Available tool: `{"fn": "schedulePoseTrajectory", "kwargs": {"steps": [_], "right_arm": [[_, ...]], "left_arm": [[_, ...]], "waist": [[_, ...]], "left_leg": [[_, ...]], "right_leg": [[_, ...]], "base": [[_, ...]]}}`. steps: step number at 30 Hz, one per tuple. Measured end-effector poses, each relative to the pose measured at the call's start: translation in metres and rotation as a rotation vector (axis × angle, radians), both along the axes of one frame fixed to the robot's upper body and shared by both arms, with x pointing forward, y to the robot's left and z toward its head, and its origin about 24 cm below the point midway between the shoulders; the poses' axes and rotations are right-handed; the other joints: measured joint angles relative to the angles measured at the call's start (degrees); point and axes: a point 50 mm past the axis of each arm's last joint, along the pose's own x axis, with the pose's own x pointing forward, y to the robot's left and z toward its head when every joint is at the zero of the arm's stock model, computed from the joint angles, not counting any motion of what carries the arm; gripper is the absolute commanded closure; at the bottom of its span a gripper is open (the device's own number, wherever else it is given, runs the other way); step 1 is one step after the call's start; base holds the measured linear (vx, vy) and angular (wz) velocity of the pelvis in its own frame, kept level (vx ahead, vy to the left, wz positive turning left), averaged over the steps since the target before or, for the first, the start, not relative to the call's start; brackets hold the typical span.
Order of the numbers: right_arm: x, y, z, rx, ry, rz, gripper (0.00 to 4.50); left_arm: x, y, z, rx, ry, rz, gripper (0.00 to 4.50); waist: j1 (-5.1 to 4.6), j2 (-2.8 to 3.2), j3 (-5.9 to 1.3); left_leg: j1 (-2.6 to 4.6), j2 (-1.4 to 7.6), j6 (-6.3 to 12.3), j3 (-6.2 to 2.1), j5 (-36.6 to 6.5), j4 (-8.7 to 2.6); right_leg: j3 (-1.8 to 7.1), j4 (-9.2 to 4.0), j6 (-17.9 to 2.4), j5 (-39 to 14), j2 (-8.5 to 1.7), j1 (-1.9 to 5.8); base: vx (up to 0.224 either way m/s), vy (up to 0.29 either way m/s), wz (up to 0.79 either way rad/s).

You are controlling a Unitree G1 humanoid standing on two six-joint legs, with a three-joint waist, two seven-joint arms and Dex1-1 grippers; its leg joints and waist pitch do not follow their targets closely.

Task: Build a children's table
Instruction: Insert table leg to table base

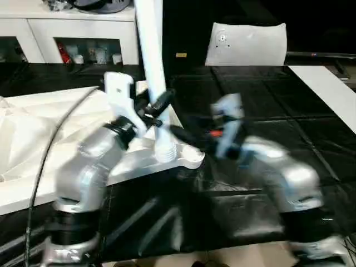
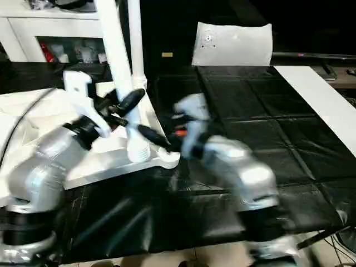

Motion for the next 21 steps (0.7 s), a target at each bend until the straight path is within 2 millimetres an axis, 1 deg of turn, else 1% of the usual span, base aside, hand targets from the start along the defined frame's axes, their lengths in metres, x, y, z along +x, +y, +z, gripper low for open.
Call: {"fn": "schedulePoseTrajectory", "kwargs": {"steps": [4,8,13,18,21], "right_arm": [[-0.004,-0.009,0.000,-0.016,0.048,0.073,0.44],[-0.011,-0.009,0.003,-0.008,0.062,0.157,0.44],[-0.018,-0.005,0.005,0.042,0.118,0.244,0.44],[-0.023,-0.005,0.014,0.129,0.148,0.320,0.44],[-0.023,-0.004,0.021,0.149,0.139,0.350,0.44]], "left_arm": [[-0.002,0.007,0.007,-0.032,0.012,-0.100,2.65],[-0.008,0.008,0.015,-0.088,0.005,-0.228,2.65],[-0.017,0.004,0.022,-0.190,0.015,-0.396,2.65],[-0.025,0.003,0.033,-0.270,-0.007,-0.519,2.65],[-0.027,0.004,0.036,-0.276,-0.009,-0.563,2.65]], "waist": [[-0.12,0.01,0.00],[-0.02,0.01,0.00],[0.05,0.01,0.00],[0.17,0.01,0.00],[0.15,0.01,0.00]], "left_leg": [[0.02,0.01,-0.01,0.00,0.01,0.00],[0.05,0.01,0.00,0.00,0.00,0.00],[0.06,0.02,0.00,0.01,0.01,0.02],[0.20,0.01,0.00,0.01,0.01,0.04],[0.30,0.01,-0.01,0.01,0.01,0.04]], "right_leg": [[0.00,0.00,-0.05,0.03,0.03,0.00],[0.00,-0.02,-0.04,0.02,0.03,0.04],[0.00,0.00,-0.07,0.04,0.03,0.05],[0.00,-0.01,-0.08,0.05,0.02,0.18],[-0.01,-0.01,-0.07,0.04,0.03,0.27]], "base": [[0.000,0.000,0.00],[0.000,0.000,0.00],[0.000,0.000,0.00],[0.000,0.000,0.00],[0.000,0.000,0.00]]}}
